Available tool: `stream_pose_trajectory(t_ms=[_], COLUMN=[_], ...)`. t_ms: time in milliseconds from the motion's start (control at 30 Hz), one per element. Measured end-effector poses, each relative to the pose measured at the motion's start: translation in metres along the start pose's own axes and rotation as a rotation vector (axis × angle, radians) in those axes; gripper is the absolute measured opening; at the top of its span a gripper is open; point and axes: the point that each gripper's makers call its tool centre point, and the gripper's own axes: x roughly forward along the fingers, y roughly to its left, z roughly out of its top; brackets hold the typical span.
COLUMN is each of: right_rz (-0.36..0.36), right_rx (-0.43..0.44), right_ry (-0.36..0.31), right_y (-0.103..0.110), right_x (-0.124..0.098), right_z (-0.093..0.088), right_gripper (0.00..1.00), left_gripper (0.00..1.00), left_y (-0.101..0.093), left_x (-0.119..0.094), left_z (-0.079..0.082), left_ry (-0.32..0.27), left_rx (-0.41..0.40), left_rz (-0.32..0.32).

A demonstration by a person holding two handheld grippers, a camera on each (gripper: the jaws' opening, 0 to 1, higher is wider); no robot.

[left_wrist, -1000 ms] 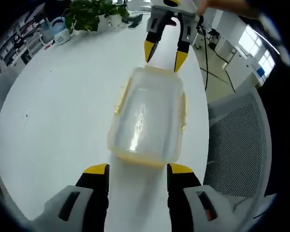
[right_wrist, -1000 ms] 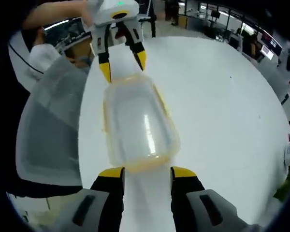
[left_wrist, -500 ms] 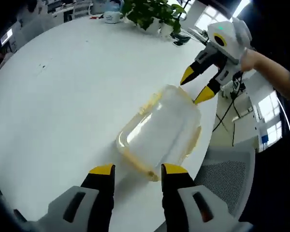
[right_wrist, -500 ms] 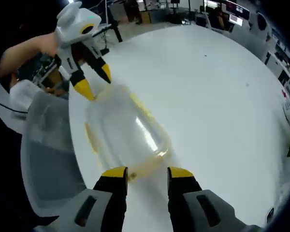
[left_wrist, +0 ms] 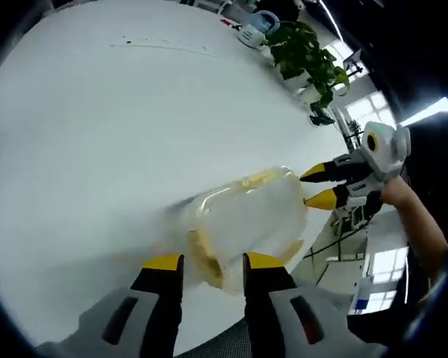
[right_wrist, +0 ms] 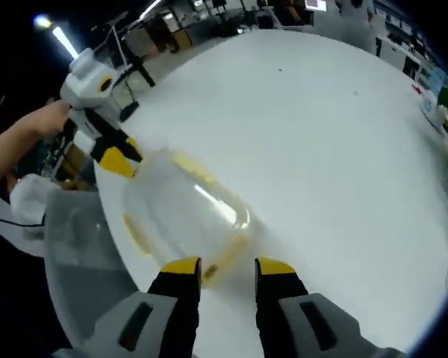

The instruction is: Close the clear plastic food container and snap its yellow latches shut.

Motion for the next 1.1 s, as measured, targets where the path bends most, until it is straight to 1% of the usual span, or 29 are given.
stream_pose_trajectory(t_ms=[33, 67, 133, 233, 300, 367, 467, 533, 600, 700, 767, 800, 900, 967, 1100], right_rz=[-0.003, -0.001, 0.009, 0.027, 0.027, 0.025, 0.045, 0.044, 0.065, 0.073, 0.105, 0.101, 0.114, 0.114, 0.110], right_rx=[0.010, 0.022, 0.063, 0.154, 0.176, 0.178, 0.229, 0.223, 0.257, 0.279, 0.321, 0.358, 0.407, 0.405, 0.396], right_ry=[0.003, 0.004, 0.001, -0.017, -0.010, -0.006, -0.013, -0.013, -0.015, -0.019, -0.018, -0.010, -0.013, -0.011, 0.000], right_y=[0.000, 0.000, 0.002, 0.003, 0.002, 0.002, 0.003, 0.003, 0.005, 0.007, 0.014, 0.013, 0.011, 0.010, 0.013], right_x=[0.000, 0.000, 0.001, 0.001, 0.001, 0.003, 0.005, 0.007, 0.008, 0.010, 0.011, 0.014, 0.013, 0.013, 0.013], right_z=[-0.001, -0.001, -0.001, 0.000, -0.002, -0.004, -0.004, -0.005, -0.005, -0.004, -0.004, -0.006, -0.008, -0.007, -0.007], right_gripper=[0.26, 0.26, 0.26, 0.25, 0.25, 0.21, 0.21, 0.23, 0.23, 0.22, 0.21, 0.22, 0.21, 0.21, 0.20], left_gripper=[0.31, 0.31, 0.30, 0.27, 0.26, 0.26, 0.26, 0.28, 0.28, 0.28, 0.28, 0.28, 0.27, 0.25, 0.24], left_y=[-0.004, -0.002, 0.002, 0.003, 0.003, 0.002, -0.001, 0.000, 0.001, 0.001, 0.003, 0.003, 0.005, 0.009, 0.001], left_x=[0.001, 0.001, 0.002, 0.002, 0.003, 0.005, 0.008, 0.010, 0.012, 0.012, 0.012, 0.013, 0.013, 0.013, 0.013], left_z=[0.002, 0.000, -0.002, -0.007, -0.008, -0.009, -0.011, -0.010, -0.009, -0.009, -0.008, -0.009, -0.008, -0.006, -0.010], left_ry=[-0.015, -0.010, -0.006, 0.011, 0.010, 0.008, 0.004, 0.000, -0.004, -0.009, -0.015, -0.014, -0.021, -0.018, -0.026], left_rx=[-0.014, -0.074, -0.068, -0.079, -0.092, -0.103, -0.096, -0.121, -0.139, -0.167, -0.193, -0.208, -0.243, -0.263, -0.263], left_rz=[-0.021, -0.011, 0.005, 0.020, 0.020, 0.012, 0.006, 0.008, -0.005, -0.012, -0.017, -0.022, -0.033, -0.042, -0.041])
